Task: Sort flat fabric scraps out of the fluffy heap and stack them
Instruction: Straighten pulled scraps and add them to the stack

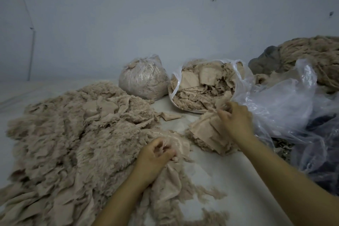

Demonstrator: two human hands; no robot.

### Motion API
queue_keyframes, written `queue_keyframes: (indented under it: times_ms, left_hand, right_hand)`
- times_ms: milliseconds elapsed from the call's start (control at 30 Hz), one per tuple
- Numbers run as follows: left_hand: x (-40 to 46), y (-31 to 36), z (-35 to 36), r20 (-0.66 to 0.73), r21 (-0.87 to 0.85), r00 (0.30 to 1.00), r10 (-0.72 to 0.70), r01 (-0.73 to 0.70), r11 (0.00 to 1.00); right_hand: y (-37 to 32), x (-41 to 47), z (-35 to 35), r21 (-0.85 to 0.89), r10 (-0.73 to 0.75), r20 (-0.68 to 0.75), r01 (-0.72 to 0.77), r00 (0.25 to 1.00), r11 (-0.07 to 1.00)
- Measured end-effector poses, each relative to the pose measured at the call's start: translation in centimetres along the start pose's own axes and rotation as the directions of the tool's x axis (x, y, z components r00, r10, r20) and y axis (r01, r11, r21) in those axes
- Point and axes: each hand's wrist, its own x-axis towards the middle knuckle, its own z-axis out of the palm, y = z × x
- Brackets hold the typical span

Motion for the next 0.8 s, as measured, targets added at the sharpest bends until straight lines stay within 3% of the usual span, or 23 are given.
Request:
queue_keyframes:
  times_ms: [67,100,167,200,233,300,367,433,500,533,600,667,733,800]
  left_hand:
    - [0.1,0.3,-0.2,0.014,-0.105,0.999,-0.043,0.044,0.993]
    - [0.1,0.4,-0.2,0.020,-0.194,0.998,-0.067,0.069,0.978]
    - [0.1,0.7,-0.3,0.031,-0.334,0.996,-0.088,0.093,0.938]
    - [0.1,0.9,-0.3,0.037,-0.372,0.995,-0.088,0.095,0.923]
    - [0.0,0.9,-0.3,0.036,-0.399,0.996,-0.086,0.093,0.912]
    - [0.1,0.6,-0.2,-0.037,-0.382,0.996,-0.077,0.058,0.922]
    - [0.1,0.4,-0.5,-0.140,-0.195,0.990,-0.031,0.004,0.981]
    - [0.0,0.1,-0.8,-0.034,-0.060,0.999,-0.003,0.001,0.998]
    - [-0.1,-0.4,-0.6,0.158,0.053,0.984,-0.081,0.073,0.996]
    - [-0.2,-0.7,-0.2,0.187,0.101,0.979,-0.078,0.060,0.993]
    - [-0.1,-0.7,0.2,0.116,0.052,0.993,-0.023,0.017,0.998]
    - [-0.2,-0.2,-0.1,0.063,-0.140,0.997,-0.051,0.059,0.988]
    - [-0.2,-0.4,-0.5,0.153,-0.304,0.980,-0.126,0.168,0.938]
    - [-0.5,0.0,-0.3,0.259,-0.306,0.957,-0.134,0.212,0.928]
  right_hand:
    - [-0.8,-3.0,0.7,0.171,-0.119,0.100,0.101,0.988,0.980]
    - [-1.3,-5.2,1.3,0.301,-0.156,0.249,0.077,0.956,0.950]
    - [-1.9,-9.5,2.6,0.444,-0.183,0.535,-0.091,0.825,0.891]
    - [-1.8,-11.0,3.2,0.439,-0.208,0.601,-0.101,0.771,0.893]
    - [-1.6,-11.8,3.9,0.431,-0.257,0.598,-0.034,0.760,0.902]
    - [-1.2,-12.1,4.5,0.452,-0.289,0.498,0.039,0.818,0.891]
    - [-1.1,-11.7,4.3,0.575,-0.185,0.440,-0.118,0.879,0.809]
    - [-1.1,-11.3,4.1,0.661,-0.072,0.424,-0.253,0.903,0.706]
    - [-1.1,-11.1,4.0,0.706,-0.017,0.425,-0.320,0.905,0.632]
    - [-1.2,-11.1,3.9,0.726,-0.008,0.443,-0.354,0.896,0.590]
    - [-1.3,-11.3,3.7,0.753,-0.031,0.484,-0.399,0.874,0.523]
    - [-1.4,-11.6,3.5,0.772,-0.086,0.513,-0.415,0.854,0.480]
    - [-1.5,-11.9,3.5,0.778,-0.144,0.532,-0.415,0.835,0.471]
    - [-1.6,-12.1,3.4,0.767,-0.191,0.544,-0.393,0.817,0.506]
